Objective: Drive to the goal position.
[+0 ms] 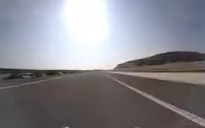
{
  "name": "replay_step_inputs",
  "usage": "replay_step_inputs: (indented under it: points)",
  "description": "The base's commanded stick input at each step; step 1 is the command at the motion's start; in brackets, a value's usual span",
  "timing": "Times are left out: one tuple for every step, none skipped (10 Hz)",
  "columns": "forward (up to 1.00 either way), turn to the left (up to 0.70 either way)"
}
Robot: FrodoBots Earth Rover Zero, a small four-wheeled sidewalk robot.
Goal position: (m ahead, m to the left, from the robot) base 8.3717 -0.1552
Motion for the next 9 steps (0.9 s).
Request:
replay_step_inputs:
  points:
    - [1.00, 0.00]
    - [1.00, 0.00]
    - [1.00, 0.00]
    - [1.00, 0.00]
    - [1.00, 0.00]
    - [1.00, 0.00]
    - [1.00, 0.00]
    - [1.00, 0.02]
    - [1.00, 0.01]
